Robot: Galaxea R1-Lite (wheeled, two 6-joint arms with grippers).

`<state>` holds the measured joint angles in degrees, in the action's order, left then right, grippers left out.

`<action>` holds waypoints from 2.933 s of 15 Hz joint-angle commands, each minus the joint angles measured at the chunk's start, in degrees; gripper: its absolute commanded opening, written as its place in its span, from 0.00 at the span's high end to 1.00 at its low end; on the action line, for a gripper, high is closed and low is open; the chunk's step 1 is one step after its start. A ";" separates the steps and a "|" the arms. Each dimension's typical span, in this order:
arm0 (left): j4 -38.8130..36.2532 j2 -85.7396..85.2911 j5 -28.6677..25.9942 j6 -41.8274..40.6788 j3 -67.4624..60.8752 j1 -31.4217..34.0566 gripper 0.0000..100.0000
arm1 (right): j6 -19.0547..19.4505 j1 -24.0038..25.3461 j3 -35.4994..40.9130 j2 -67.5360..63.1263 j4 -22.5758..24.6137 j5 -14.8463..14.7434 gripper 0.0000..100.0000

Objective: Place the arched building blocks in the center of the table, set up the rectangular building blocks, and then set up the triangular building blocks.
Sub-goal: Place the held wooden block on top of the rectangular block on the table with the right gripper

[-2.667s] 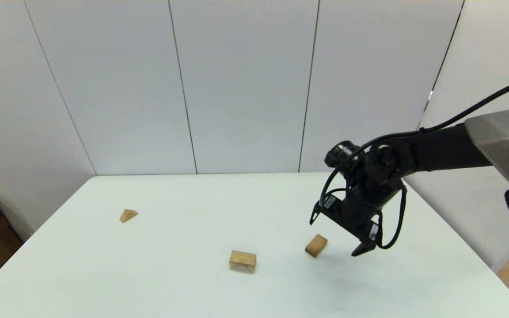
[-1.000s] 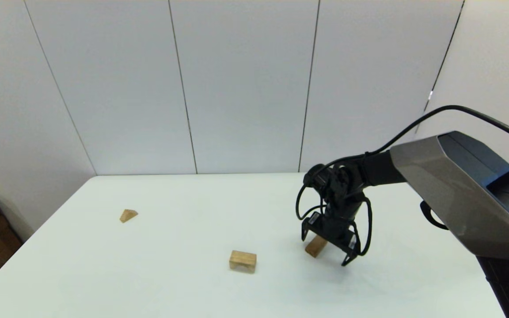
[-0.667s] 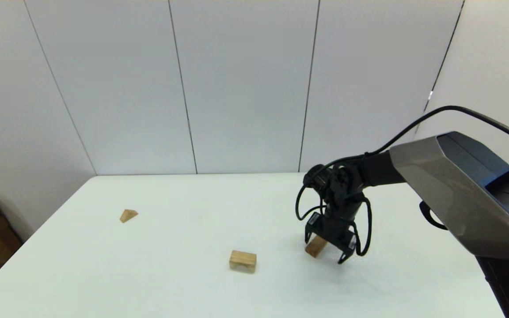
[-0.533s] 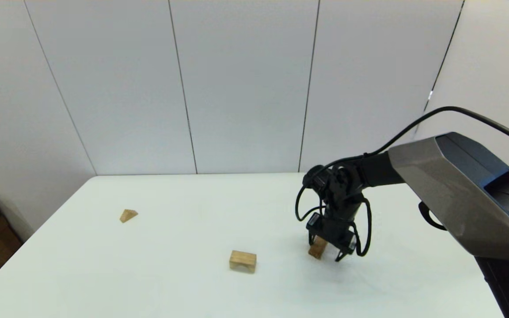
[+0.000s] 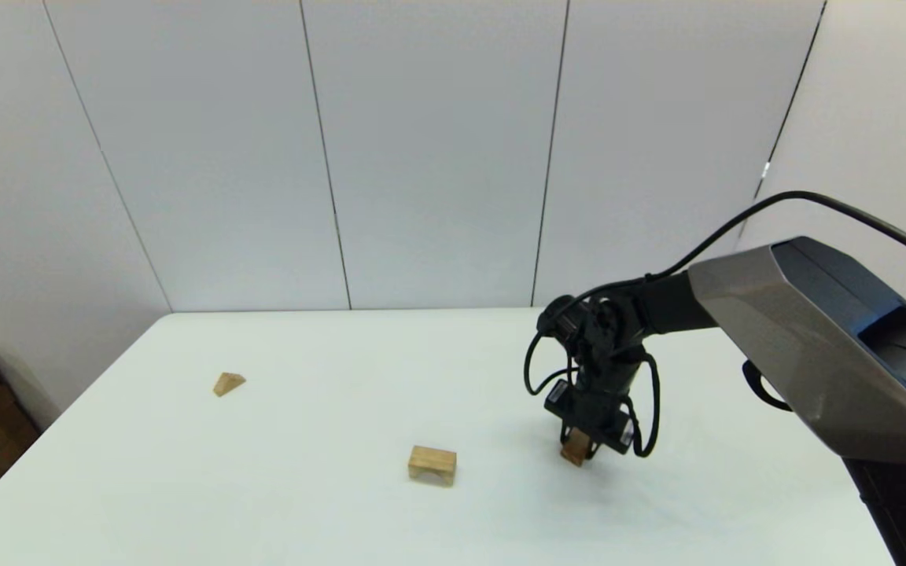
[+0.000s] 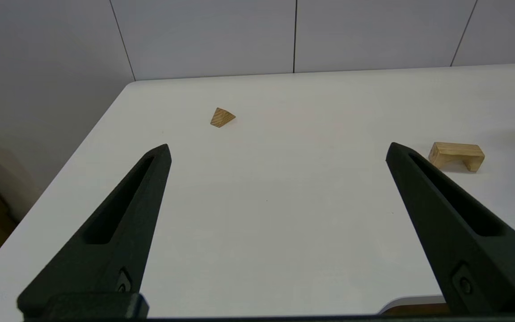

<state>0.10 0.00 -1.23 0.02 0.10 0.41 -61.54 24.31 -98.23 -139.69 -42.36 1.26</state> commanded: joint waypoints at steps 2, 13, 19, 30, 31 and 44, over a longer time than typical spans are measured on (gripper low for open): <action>-0.01 0.00 0.00 0.06 -0.01 0.02 0.00 | 0.19 0.04 0.15 4.60 -2.11 -0.03 1.00; -0.01 0.09 0.00 0.06 -0.01 0.02 0.00 | 42.38 6.98 1.46 28.95 -7.47 0.94 1.00; -0.01 0.09 0.00 -0.02 -0.01 0.02 0.00 | 85.27 10.94 1.29 25.61 -9.58 3.75 1.00; -0.01 0.09 0.00 -0.02 -0.01 0.02 0.00 | 100.30 19.02 -13.48 10.14 -15.91 1.82 1.00; -0.01 0.00 0.00 -0.02 -0.01 0.02 0.00 | 100.21 19.46 -13.48 9.35 -15.38 1.64 1.00; -0.01 0.00 0.00 -0.02 -0.01 0.02 0.00 | 94.58 22.71 -13.48 3.99 -12.04 1.82 1.00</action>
<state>0.10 0.00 -1.23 0.02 0.10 0.41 34.04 46.97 -111.71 -135.12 -54.91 3.02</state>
